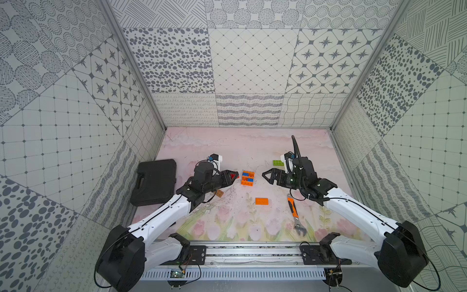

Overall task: Assemble the number 5 with lego
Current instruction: Place the lego brick at the center of the board.

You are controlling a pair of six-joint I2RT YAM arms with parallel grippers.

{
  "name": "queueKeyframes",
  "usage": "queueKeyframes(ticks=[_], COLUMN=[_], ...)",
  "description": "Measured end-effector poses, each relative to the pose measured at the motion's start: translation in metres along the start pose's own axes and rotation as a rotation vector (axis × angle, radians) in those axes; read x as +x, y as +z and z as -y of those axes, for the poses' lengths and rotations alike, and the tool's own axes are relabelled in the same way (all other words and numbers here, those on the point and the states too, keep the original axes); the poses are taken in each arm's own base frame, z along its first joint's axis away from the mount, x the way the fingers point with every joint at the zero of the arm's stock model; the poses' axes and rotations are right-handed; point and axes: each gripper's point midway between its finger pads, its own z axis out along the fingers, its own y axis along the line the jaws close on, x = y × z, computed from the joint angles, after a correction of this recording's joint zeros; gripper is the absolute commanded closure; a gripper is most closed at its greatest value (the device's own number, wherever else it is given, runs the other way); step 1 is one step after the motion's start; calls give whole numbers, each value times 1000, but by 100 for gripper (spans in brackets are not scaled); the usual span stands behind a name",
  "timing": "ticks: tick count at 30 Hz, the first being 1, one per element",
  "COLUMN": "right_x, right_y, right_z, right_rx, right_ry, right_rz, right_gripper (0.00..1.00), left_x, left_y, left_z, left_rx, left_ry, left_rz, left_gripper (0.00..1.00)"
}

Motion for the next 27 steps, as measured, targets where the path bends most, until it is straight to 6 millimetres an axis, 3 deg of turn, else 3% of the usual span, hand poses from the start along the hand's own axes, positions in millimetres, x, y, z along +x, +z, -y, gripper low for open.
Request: queueKeyframes(ticks=[8,19,27], right_x=[-3,-13,14], right_y=[-1,-16,-5], right_z=[-26,-86,-101], right_rx=[-141,-348,-423], right_ry=[61,142,215], right_rz=[-33,-150,-333], right_gripper=[11,25,38], left_x=[7,40,46], left_y=[1,-18,-16], left_z=[35,93,103], left_rx=[196,404,407], left_ry=[235,883,1161], left_rz=[35,101,174], left_gripper=[89,92,91])
